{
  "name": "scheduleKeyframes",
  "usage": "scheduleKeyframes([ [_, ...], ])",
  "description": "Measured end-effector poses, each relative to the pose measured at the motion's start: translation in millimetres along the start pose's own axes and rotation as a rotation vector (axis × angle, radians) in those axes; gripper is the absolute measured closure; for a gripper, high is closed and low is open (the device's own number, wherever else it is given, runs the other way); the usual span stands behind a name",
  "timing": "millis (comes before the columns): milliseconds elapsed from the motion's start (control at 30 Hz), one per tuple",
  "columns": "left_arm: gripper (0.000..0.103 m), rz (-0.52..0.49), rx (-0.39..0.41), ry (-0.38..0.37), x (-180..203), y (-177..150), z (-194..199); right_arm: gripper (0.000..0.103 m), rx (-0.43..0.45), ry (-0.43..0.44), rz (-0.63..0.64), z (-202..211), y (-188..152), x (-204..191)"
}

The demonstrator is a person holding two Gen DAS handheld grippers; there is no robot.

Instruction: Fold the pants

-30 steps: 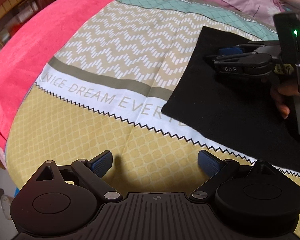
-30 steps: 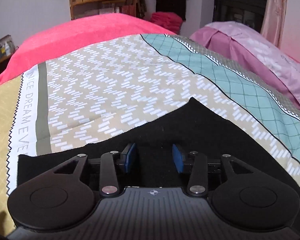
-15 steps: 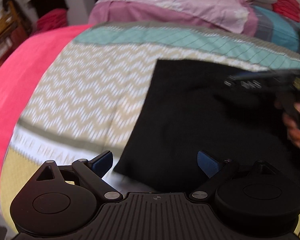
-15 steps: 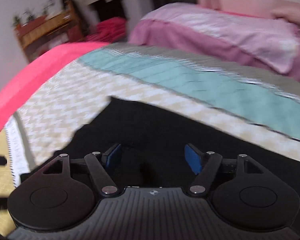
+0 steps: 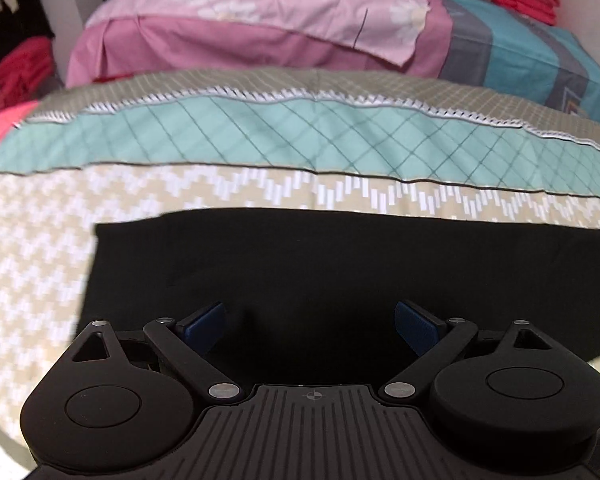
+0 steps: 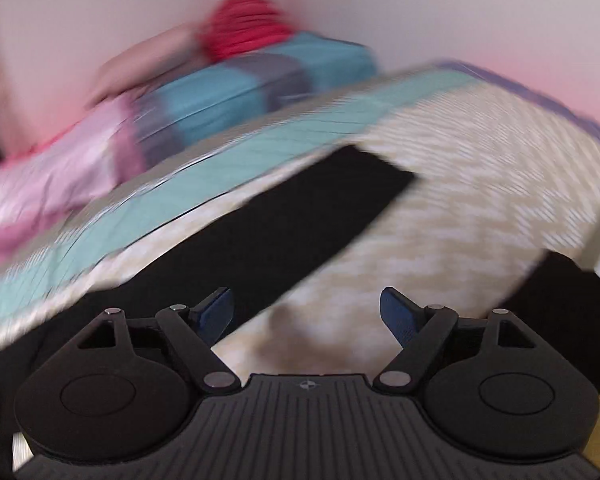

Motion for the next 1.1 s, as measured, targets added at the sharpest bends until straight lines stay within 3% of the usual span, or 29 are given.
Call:
scheduleKeyframes([
  [133,0.000,0.024,-0.066,0.050,-4.6,-4.3,-34.8,0.018,-0.078,-0.052,-0.149,-45.1,17.9,22.3],
  [167,0.000,0.025,-0.044,0.044,-5.5,-6.0,-36.0,0.016,-0.075,-0.048,-0.166,-53.2,21.4,21.6],
  [233,0.000,0.018,-0.039,0.048,-4.3,-7.1,-37.8,0.015,-0.050,-0.043,-0.148,-62.3,28.5,14.4],
  [300,0.000,0.021,-0.044,0.049,-4.5,-6.4,-38.8,0.023,-0.025,-0.026,-0.098,-67.4,35.4,-0.6],
  [333,0.000,0.027,-0.045,0.046,-5.2,-6.0,-38.0,0.054,-0.011,-0.005,-0.068,-69.3,37.8,-7.9],
  [367,0.000,0.030,-0.047,0.047,-4.9,-5.3,-39.0,0.094,-0.018,0.021,-0.029,-74.6,39.0,-14.9],
  [467,0.000,0.028,-0.052,0.053,-5.5,-4.3,-39.3,0.094,0.028,0.035,0.042,-65.5,47.3,-20.4],
  [533,0.000,0.028,-0.050,0.050,-6.5,-4.6,-37.9,0.097,0.062,0.022,-0.047,-60.0,53.6,1.4],
  [600,0.000,0.025,-0.046,0.054,-5.4,-5.4,-38.0,0.096,-0.023,-0.020,-0.082,-79.0,49.9,18.6],
  [633,0.000,0.024,-0.045,0.059,-4.9,-5.5,-38.3,0.096,-0.015,0.002,-0.085,-80.4,49.0,21.3],
  [733,0.000,0.025,-0.041,0.063,-3.5,-6.6,-38.1,0.088,0.062,-0.058,-0.038,-65.9,56.8,14.5],
  [800,0.000,0.022,-0.041,0.067,-3.1,-6.5,-38.3,0.070,0.142,-0.156,-0.037,-49.3,58.6,8.3],
  [833,0.000,0.020,-0.042,0.068,-2.5,-6.6,-38.1,0.053,0.161,-0.143,-0.014,-41.6,56.7,-1.4],
  [867,0.000,0.017,-0.043,0.070,-2.0,-6.2,-38.2,0.047,0.165,-0.080,0.035,-33.6,52.5,-15.0],
  [967,0.000,0.008,-0.048,0.075,-1.4,-4.3,-39.5,0.049,0.159,0.094,0.245,-19.6,28.3,-63.7],
  [1033,0.000,0.007,-0.052,0.077,-1.5,-2.8,-40.0,0.049,0.093,0.184,0.359,-26.0,12.2,-91.9],
  [1067,0.000,0.006,-0.053,0.078,-1.4,-2.6,-39.9,0.049,0.029,0.190,0.414,-36.4,4.7,-102.6],
  [1100,0.000,0.004,-0.053,0.079,-1.3,-2.5,-39.7,0.050,0.039,0.157,0.442,-43.7,1.3,-105.3],
])
Point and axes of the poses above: each gripper's, at about its wrist camera, not at the fingertips, and z roughly against the way its jaws point, x to its right, y to its top, the point moved 4 cm from there along -z, roughly the way its jaws point, and after that the axes turned 14 degrees about -y, right-handed, at the moved point
